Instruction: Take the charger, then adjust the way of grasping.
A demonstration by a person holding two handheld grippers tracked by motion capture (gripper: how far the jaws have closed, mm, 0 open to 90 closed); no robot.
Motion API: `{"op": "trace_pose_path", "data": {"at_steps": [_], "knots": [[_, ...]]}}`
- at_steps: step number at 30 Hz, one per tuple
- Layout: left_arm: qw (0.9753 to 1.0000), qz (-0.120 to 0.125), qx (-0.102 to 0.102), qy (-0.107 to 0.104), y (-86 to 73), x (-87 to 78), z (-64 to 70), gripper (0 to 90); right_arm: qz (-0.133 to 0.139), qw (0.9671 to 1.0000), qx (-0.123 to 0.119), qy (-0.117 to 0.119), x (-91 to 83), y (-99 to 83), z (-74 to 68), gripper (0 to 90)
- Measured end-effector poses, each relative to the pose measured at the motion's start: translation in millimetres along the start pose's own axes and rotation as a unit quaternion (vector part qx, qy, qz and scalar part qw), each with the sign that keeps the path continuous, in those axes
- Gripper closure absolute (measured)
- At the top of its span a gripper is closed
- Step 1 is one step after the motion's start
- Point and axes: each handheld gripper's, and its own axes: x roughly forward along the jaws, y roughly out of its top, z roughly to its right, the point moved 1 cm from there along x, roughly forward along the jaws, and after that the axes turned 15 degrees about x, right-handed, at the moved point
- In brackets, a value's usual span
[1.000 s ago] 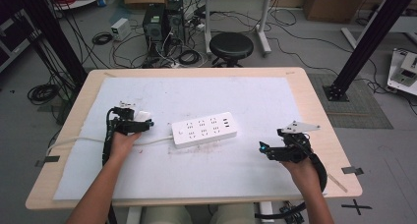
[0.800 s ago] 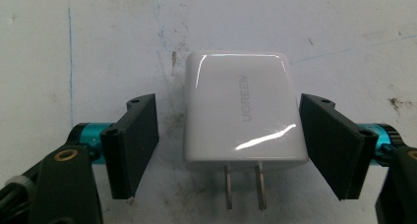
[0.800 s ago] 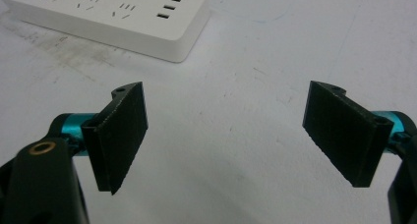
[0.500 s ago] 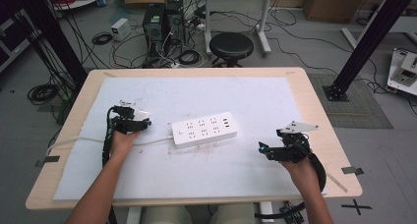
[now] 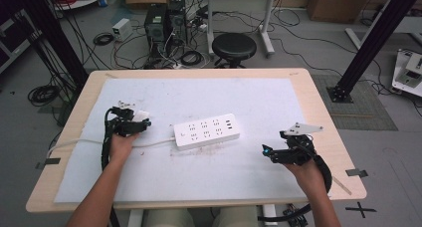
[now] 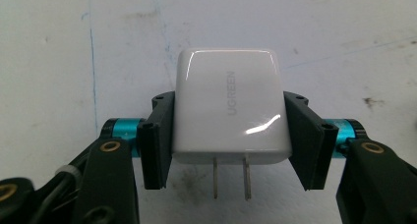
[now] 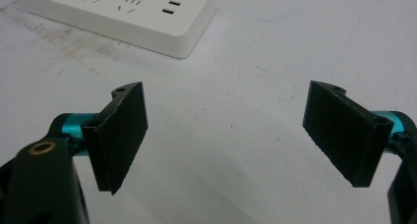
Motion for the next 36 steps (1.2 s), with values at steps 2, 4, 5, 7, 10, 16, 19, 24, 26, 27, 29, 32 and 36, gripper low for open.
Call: {"op": "trace_pose_path", "data": {"at_steps": [2,4,5,7,10,16,19,24,26,27,29,32,36], "knots": [[0.9999,0.013,0.006,-0.007,1.7,-7.8,2.8,42.6,0.000,1.0000,-0.002,0.002,-0.1,0.8,-0.1,17.4],[0.9995,0.025,0.010,-0.014,2.1,-14.0,6.0,42.6,0.000,1.0000,-0.005,0.003,-0.6,1.3,-1.3,17.3],[0.9991,0.032,0.019,-0.019,1.8,-18.9,7.8,42.6,0.000,0.9999,-0.009,0.005,-0.6,1.6,-1.9,17.3],[0.9986,0.043,0.020,-0.022,1.6,-24.8,10.9,42.6,-0.005,0.9998,-0.016,0.006,-1.5,1.7,-4.4,17.3],[0.9976,0.058,0.025,-0.030,2.2,-35.9,15.0,42.6,-0.007,0.9996,-0.027,0.006,-2.8,1.8,-6.2,17.3],[0.9930,0.093,0.055,-0.046,3.4,-64.3,30.2,42.6,-0.008,0.9995,-0.029,0.014,-5.1,2.8,-7.2,17.3],[0.9901,0.107,0.069,-0.058,5.2,-76.1,36.2,42.6,-0.008,0.9994,-0.028,0.018,-6.6,4.2,-10.0,17.3],[0.9863,0.124,0.083,-0.071,8.3,-88.9,44.7,42.6,-0.008,0.9992,-0.032,0.022,-8.5,3.6,-13.1,17.4],[0.9847,0.129,0.087,-0.077,9.2,-91.5,47.5,42.6,-0.009,0.9992,-0.032,0.023,-9.4,3.5,-13.7,17.4],[0.9836,0.131,0.093,-0.082,10.0,-93.2,49.3,42.6,-0.008,0.9992,-0.031,0.024,-9.8,3.6,-13.6,17.4],[0.9817,0.135,0.097,-0.092,11.1,-95.3,52.6,42.6,-0.006,0.9991,-0.035,0.025,-10.7,4.5,-13.4,17.4],[0.9765,0.141,0.118,-0.112,13.2,-98.0,57.8,42.5,-0.004,0.9992,-0.034,0.023,-13.4,6.4,-14.7,17.4],[0.9695,0.154,0.140,-0.130,15.0,-101.4,65.1,42.5,-0.005,0.9991,-0.030,0.030,-12.8,7.9,-16.2,17.4]]}}
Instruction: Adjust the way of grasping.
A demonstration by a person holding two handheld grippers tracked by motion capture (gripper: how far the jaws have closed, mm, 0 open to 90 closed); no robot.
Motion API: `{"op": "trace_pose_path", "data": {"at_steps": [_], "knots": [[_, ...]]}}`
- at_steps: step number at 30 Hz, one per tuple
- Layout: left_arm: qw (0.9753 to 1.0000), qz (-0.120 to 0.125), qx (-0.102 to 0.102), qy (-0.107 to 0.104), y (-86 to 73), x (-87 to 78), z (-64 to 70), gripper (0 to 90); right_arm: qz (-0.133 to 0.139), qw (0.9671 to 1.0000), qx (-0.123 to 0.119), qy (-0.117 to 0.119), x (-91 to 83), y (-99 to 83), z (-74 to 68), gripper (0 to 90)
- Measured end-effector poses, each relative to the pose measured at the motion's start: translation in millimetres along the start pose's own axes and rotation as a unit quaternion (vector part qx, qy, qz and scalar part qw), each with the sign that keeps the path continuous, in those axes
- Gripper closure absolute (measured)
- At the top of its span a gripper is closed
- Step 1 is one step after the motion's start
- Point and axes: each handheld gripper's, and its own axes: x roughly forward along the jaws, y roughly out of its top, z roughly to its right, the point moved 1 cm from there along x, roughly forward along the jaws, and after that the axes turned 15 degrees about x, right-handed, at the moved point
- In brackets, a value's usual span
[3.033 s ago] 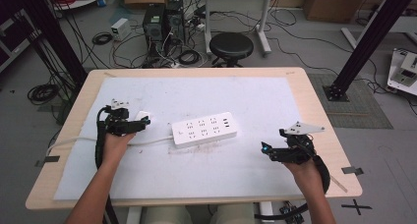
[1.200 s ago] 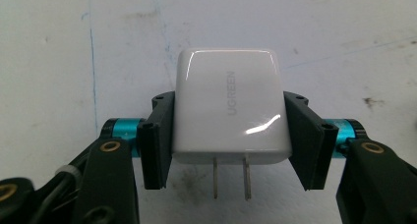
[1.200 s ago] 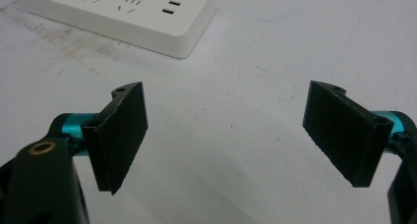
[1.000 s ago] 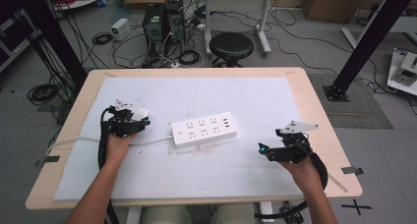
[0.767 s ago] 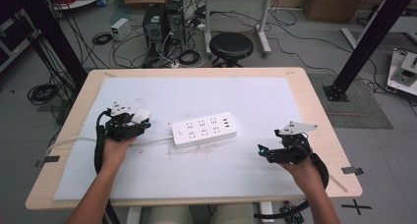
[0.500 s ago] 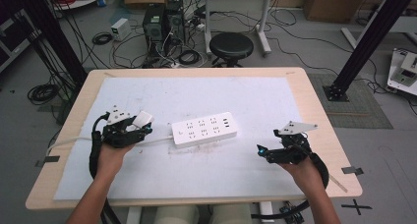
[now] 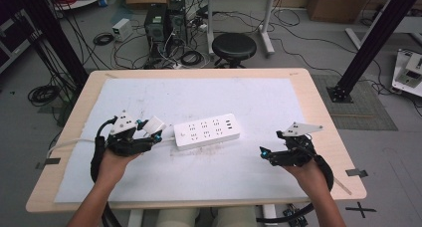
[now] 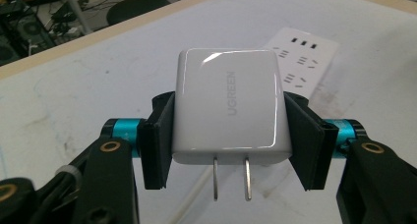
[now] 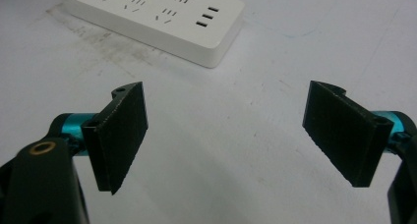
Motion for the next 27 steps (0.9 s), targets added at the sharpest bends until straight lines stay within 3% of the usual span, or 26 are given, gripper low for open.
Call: {"op": "trace_pose_path", "data": {"at_steps": [9,17,23,27], "knots": [[0.9981,0.014,0.045,-0.041,6.5,0.7,13.2,42.5,-0.007,0.9998,0.007,0.020,5.6,4.1,-7.5,17.4],[0.9928,0.026,0.087,-0.078,10.9,7.1,24.5,42.5,-0.017,0.9987,0.016,0.045,10.5,9.6,-14.3,17.4],[0.9906,0.033,0.096,-0.092,13.6,11.3,32.0,42.5,-0.021,0.9972,0.031,0.064,11.1,13.8,-18.6,17.4],[0.9871,0.035,0.115,-0.106,15.5,14.5,39.1,42.5,-0.021,0.9949,0.045,0.088,11.3,16.3,-22.6,17.4]]}}
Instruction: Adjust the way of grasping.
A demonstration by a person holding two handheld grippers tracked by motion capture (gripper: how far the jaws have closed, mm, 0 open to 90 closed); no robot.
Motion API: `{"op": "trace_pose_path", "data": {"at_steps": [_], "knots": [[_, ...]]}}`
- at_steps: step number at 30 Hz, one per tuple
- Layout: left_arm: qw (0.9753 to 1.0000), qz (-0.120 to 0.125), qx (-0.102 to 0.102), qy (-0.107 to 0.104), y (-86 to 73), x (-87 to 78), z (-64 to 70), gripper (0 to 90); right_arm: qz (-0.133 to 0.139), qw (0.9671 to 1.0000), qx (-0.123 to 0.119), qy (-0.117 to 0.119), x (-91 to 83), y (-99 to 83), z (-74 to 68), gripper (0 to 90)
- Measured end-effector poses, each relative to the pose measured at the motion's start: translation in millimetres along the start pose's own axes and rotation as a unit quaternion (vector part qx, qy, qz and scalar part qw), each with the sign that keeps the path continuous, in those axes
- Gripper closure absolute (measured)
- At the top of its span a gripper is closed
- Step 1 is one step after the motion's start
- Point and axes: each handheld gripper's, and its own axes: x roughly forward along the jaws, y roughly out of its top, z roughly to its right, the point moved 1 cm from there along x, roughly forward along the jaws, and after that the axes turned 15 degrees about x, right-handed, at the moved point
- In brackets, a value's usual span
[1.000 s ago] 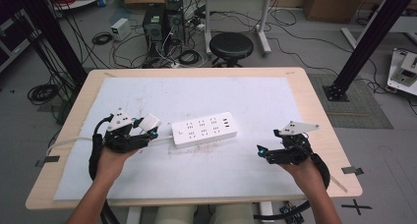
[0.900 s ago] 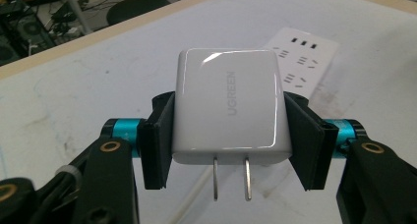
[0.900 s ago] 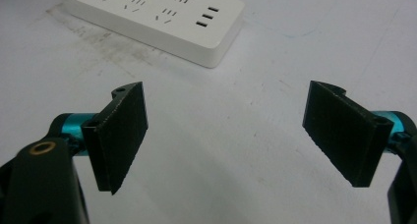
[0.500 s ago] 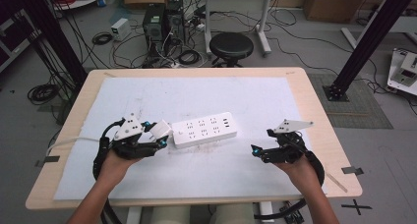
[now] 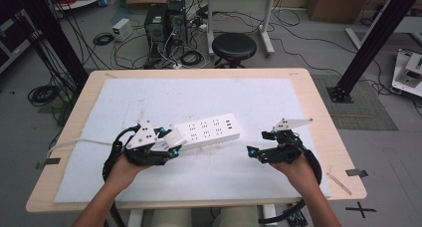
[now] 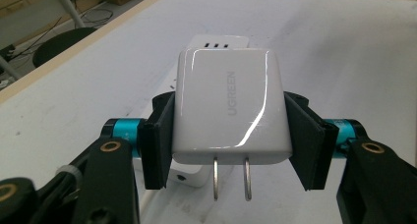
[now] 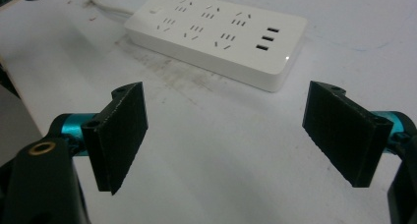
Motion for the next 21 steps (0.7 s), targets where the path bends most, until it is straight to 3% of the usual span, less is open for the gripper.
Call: {"op": "trace_pose_path", "data": {"at_steps": [5,10,15,21], "knots": [[0.9998,0.003,0.013,-0.014,1.2,6.1,4.0,42.6,-0.002,0.9998,0.004,0.021,3.3,2.0,-8.2,17.4],[0.9973,-0.001,0.060,-0.043,5.4,12.9,13.1,42.6,-0.008,0.9987,0.012,0.049,8.9,5.0,-15.9,17.5],[0.9964,0.004,0.069,-0.050,7.5,16.3,16.3,42.6,-0.013,0.9979,0.013,0.062,13.0,7.6,-22.6,17.4],[0.9931,0.016,0.094,-0.068,13.5,26.9,24.0,42.6,-0.032,0.9960,0.016,0.082,21.2,9.6,-34.2,17.5]]}}
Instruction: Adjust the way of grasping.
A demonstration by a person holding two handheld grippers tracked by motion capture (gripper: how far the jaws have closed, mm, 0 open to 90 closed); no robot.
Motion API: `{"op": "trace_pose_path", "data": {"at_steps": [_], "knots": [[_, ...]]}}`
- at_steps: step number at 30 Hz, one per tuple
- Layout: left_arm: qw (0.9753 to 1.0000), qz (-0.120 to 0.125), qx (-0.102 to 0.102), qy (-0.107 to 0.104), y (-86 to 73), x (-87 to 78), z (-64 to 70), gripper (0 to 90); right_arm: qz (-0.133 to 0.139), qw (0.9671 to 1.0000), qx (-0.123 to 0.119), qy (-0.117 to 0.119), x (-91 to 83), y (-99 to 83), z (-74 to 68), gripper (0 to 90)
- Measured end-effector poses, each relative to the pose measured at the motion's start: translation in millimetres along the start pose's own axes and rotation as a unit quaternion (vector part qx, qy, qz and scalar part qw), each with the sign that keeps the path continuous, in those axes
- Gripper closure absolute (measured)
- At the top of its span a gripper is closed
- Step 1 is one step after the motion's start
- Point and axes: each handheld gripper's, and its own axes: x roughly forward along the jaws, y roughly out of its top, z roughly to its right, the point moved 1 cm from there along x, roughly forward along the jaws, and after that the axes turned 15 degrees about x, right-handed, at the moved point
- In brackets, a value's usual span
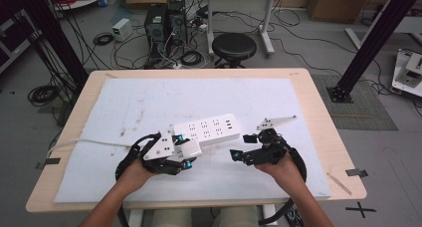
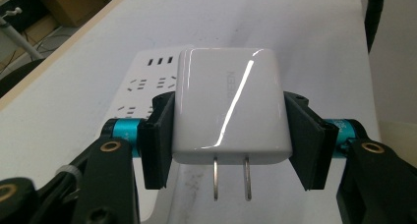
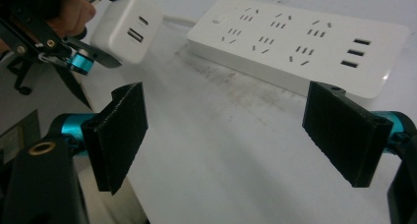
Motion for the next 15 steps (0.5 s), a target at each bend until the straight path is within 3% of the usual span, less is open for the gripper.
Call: {"op": "trace_pose_path", "data": {"at_steps": [4,15], "knots": [[0.9998,0.012,0.016,-0.001,3.7,4.8,1.0,42.6,-0.009,0.9997,0.013,0.018,4.0,2.7,-4.5,17.5],[0.9993,0.027,0.024,-0.010,8.1,17.8,0.6,42.5,-0.030,0.9950,0.061,0.073,12.9,7.2,-5.2,17.5]]}}
